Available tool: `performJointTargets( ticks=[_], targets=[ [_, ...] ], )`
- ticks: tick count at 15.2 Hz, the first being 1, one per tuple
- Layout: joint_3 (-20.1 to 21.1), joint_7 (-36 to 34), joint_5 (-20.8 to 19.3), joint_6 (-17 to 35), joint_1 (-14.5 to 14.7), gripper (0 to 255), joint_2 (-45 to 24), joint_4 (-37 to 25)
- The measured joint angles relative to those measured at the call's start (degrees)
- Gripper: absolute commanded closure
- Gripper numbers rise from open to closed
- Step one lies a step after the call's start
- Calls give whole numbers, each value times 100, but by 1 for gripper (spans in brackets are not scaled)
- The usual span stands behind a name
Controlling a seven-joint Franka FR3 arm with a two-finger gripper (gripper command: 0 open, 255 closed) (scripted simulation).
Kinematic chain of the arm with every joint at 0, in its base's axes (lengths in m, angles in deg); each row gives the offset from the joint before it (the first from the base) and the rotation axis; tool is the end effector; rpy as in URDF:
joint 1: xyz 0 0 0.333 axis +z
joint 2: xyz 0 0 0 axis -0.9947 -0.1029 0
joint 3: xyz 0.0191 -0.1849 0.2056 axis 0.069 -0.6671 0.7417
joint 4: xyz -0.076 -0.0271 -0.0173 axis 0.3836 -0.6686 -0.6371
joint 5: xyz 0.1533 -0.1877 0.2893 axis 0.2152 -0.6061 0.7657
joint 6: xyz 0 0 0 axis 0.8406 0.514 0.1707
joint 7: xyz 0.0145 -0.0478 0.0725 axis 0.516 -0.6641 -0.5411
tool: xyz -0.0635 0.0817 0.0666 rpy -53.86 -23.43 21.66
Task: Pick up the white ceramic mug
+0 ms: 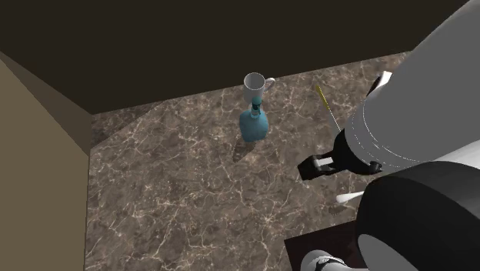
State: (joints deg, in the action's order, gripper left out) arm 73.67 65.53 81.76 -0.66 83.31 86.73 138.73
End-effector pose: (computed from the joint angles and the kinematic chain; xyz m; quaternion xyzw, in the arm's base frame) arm 0.3089 0.0069 0.5778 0.9976 -0.0653 -0.0100 0.0191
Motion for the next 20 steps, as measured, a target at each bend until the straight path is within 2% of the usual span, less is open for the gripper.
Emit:
performJointTargets(
  ticks=[4,11,20],
  targets=[
    [-25,81,-21,314,13,0,-417,-45],
    [-96,360,-83,1038,47,0,-1906,-638],
    [-131,711,-123,1549,77,0,-3973,-1981]
  ],
)
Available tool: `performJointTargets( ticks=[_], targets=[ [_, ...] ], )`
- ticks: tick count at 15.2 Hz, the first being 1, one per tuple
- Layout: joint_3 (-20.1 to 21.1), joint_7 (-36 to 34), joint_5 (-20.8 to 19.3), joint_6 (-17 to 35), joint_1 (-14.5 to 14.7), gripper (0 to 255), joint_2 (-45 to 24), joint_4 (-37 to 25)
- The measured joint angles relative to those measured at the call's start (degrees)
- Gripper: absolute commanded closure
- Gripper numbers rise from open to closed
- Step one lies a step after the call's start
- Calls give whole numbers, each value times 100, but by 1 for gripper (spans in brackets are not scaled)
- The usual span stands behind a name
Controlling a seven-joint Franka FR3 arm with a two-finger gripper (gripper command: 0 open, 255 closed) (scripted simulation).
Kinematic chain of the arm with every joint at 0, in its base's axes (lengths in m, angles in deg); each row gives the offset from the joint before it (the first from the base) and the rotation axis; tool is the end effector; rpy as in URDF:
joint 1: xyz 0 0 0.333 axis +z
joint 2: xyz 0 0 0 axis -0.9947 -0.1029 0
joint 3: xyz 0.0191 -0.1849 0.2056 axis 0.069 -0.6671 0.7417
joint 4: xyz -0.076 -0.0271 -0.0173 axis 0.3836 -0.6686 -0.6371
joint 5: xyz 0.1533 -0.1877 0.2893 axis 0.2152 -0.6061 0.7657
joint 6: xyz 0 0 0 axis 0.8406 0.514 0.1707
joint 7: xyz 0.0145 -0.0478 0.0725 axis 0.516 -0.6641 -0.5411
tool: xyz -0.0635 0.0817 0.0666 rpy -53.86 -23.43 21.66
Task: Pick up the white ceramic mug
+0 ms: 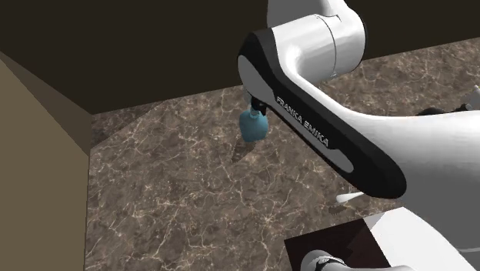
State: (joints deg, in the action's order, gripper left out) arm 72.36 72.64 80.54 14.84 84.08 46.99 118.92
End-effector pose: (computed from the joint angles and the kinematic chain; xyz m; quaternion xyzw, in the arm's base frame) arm 0.5112 0.0014 0.4703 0.9986 0.0011 -0.0496 0.0180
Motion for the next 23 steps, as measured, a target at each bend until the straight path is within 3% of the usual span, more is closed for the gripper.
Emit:
performJointTargets(
  ticks=[7,15,19,23],
  targets=[
    [45,194,-28,32,46,0,-1650,-1446],
    [103,404,-92,-509,128,0,-3730,-3866],
    [114,425,-104,-748,127,0,-3784,-4019],
    [121,407,-107,-116,110,0,-3619,-3591]
  ],
)
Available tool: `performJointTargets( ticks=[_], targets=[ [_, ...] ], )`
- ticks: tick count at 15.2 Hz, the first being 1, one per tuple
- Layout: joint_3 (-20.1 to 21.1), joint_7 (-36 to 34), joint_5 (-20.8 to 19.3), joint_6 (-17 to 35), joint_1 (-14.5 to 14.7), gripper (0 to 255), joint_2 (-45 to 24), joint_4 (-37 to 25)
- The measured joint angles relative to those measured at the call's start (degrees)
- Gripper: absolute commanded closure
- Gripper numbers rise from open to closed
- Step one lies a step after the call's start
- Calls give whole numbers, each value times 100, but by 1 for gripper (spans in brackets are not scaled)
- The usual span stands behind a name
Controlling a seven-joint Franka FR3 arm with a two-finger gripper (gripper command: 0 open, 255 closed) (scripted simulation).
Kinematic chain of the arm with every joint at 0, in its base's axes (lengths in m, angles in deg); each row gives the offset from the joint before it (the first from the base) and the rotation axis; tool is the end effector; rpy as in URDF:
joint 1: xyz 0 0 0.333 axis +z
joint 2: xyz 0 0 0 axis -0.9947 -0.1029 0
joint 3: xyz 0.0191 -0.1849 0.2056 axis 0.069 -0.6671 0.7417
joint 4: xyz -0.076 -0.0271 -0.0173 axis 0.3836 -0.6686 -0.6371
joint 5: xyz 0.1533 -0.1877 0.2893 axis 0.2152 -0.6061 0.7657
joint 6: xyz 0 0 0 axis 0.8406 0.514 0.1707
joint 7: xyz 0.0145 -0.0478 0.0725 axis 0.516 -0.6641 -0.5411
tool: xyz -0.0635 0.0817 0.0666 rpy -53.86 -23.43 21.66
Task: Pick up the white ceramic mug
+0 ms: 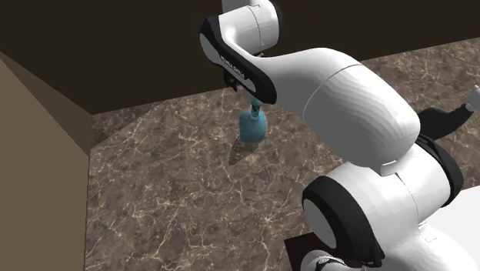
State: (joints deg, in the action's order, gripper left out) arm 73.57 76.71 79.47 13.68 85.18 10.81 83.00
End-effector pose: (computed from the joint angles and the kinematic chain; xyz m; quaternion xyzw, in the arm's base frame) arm 0.6633 0.0238 0.3776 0.9963 0.0566 -0.0622 0.0177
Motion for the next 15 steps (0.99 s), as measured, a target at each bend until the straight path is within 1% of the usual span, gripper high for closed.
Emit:
performJointTargets(
  ticks=[1,4,5,6,9,10,11,15],
  targets=[
    [-2,-19,-4,0,6,255,-1,-3],
    [-13,-83,-16,222,23,255,-2,92],
    [-7,-132,-21,304,52,255,42,219],
    [8,-153,-26,372,83,255,-81,168],
    [40,-231,-29,371,153,255,-44,344],
    [59,-250,-26,335,184,255,-78,331],
    [50,-134,-15,181,119,255,-215,84],
    [96,-1,3,-386,88,255,-314,-223]
  ],
)
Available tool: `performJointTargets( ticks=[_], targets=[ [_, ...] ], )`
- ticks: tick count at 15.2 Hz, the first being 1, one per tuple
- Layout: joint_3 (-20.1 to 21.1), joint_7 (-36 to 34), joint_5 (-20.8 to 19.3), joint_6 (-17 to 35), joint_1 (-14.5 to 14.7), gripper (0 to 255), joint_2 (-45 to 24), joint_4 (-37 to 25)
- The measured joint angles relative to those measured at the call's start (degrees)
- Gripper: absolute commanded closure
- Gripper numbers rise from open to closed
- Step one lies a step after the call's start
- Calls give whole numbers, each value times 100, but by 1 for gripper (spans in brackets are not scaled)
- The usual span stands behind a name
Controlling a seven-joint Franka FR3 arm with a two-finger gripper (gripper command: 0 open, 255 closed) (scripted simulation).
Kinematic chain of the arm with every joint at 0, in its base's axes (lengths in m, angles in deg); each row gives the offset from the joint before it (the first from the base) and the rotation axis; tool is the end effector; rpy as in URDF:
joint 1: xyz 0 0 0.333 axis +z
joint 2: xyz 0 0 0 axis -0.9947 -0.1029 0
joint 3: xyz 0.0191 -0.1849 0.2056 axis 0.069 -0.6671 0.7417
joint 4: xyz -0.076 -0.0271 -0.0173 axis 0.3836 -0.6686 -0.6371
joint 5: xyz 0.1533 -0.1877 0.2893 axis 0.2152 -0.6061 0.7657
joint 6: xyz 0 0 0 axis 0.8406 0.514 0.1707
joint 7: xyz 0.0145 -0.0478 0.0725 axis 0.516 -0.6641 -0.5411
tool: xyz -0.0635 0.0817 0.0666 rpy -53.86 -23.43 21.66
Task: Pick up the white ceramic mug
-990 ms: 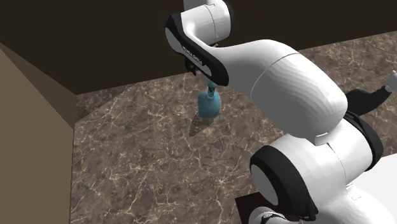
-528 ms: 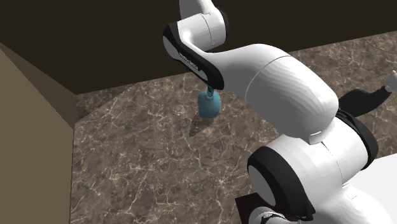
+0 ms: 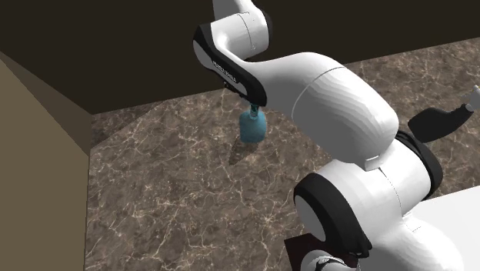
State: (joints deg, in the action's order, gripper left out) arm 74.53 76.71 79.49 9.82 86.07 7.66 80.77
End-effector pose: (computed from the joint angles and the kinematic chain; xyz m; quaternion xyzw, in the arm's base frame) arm 0.6610 0.0423 0.3541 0.9920 0.0708 -0.1033 0.0135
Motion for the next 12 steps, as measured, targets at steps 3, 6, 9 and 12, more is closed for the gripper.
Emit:
performJointTargets(
  ticks=[3,6,9,12],
  targets=[
    [4,28,1,-178,-26,255,-15,-106],
    [-13,56,-10,-695,-66,255,-76,-459],
    [-24,59,-19,-914,-94,255,-84,-644],
    [-25,45,-25,-1051,-96,255,-83,-800]
  ],
)
